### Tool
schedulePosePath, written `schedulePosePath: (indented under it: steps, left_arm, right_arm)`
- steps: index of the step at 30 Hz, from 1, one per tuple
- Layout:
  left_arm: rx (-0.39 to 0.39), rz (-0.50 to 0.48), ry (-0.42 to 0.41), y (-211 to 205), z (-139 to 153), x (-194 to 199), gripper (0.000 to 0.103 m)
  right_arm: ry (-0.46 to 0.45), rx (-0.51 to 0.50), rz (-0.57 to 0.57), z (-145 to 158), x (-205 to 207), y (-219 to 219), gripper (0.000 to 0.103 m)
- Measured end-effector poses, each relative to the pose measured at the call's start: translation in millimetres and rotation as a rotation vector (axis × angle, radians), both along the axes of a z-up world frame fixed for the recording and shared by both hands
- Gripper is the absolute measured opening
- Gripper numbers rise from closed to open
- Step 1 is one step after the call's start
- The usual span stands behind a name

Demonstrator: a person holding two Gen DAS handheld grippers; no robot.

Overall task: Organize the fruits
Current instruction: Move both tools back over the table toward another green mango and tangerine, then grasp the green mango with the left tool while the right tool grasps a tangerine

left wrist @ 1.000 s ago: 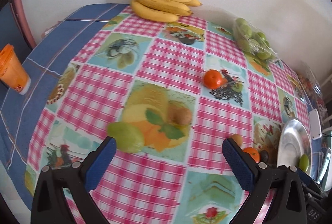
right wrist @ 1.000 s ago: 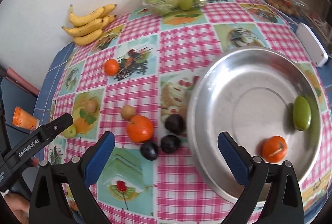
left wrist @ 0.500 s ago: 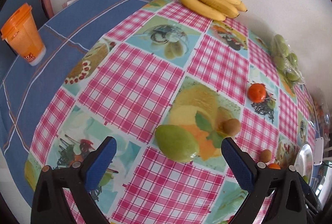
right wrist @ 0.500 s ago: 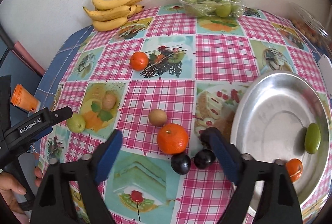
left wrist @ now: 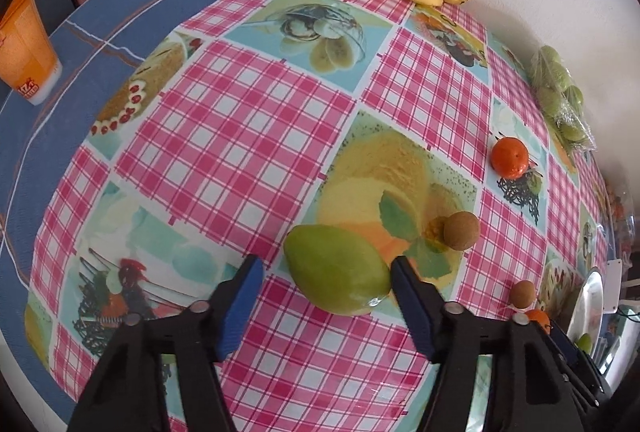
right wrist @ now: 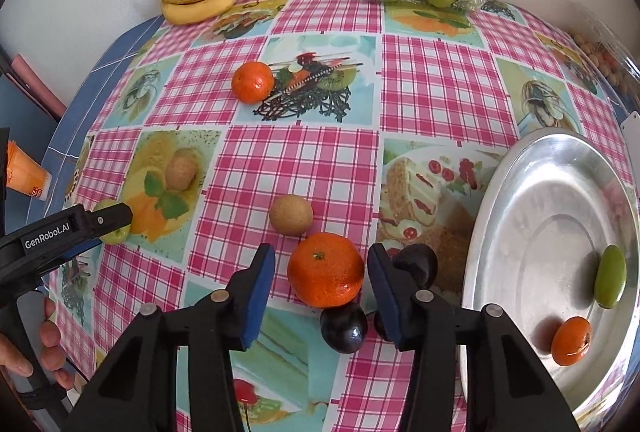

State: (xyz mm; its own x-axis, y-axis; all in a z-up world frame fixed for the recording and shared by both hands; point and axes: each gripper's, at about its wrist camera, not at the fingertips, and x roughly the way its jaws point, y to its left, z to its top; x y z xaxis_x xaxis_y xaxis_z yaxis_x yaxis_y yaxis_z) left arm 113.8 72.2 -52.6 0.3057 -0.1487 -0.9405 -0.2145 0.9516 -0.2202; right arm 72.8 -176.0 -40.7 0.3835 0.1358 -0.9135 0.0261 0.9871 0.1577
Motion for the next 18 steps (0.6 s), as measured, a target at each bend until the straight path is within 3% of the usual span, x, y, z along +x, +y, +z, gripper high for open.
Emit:
schedulePosePath:
  steps: [1,3,5,11,18]
  left_arm:
    - [-0.009,-0.003,0.001,-1,0,0,0.054]
    - [-0.014,-0.008,0.002,-2,0,0,0.052]
    - [-0.015,-0.008,0.001,-3,0,2,0.052]
    - [-0.048,0.012,-0.004,0,3,2,0.051]
    - [-0.042,-0.003,-0.073,-6,28,-2,0.052]
  right_arm:
    - [0.005,-0.004,0.002,-2,0,0,0.049]
    - [0.011,-0.011,0.001,-5,1,0,0.049]
    - [0.017,-0.008,-0.002,-7,2,0,0.042]
    - [0.018,0.0,-0.01,-2,1,-3,0.042]
    - [-0.027,0.03,-0.016,20,-4,-6,0.042]
